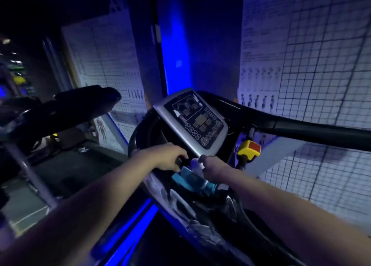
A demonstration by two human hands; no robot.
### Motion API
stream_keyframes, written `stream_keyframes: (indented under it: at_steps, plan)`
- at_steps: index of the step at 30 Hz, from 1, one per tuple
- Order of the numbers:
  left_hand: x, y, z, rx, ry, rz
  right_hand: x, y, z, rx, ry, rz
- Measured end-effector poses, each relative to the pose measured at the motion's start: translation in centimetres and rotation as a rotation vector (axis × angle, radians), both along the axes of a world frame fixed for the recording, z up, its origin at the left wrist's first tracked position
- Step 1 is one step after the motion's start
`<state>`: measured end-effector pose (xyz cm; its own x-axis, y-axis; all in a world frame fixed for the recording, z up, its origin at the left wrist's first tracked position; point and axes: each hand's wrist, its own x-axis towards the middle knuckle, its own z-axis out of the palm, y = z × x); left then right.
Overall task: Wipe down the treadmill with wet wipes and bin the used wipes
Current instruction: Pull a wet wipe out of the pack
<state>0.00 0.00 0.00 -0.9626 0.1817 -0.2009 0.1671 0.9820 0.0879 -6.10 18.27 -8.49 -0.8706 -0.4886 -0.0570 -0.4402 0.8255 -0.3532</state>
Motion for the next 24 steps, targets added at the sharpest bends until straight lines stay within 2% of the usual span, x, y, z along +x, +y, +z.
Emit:
stream_keyframes:
  at_steps: [6,11,13,17,22,24]
  plan:
    - [-2.7,0.2,-2.6,-0.119,-0.089,-0.146,-3.5,-0.7,-1.9,-0.102,-0.119,-0.144]
    - [-4.4,2.0,-3.2,-0.194,0.08,-0.214,-4.4,-0.6,-2.4,-0.245,-0.374,-0.229]
    - [-5.1,2.0,-2.9,-0.144,0.103,-0.196,-3.7,-0.3,-1.9,-0.286,-0.461,-0.222]
    - [-6.0,1.4,-2.2,-0.016,0.168,-0.19,-2.8,0.9,-1.2,-0.54,-0.76,-0.201]
    - [-6.8,0.8,-1.4,0.243,0.336,-0.229,-2.6,2.1,-0.3,-0.904,-0.914,-0.261]
    - [-6.9,0.9,-1.0,0.336,0.442,-0.27,-2.2,2.9,0.2,-0.97,-0.963,-0.245]
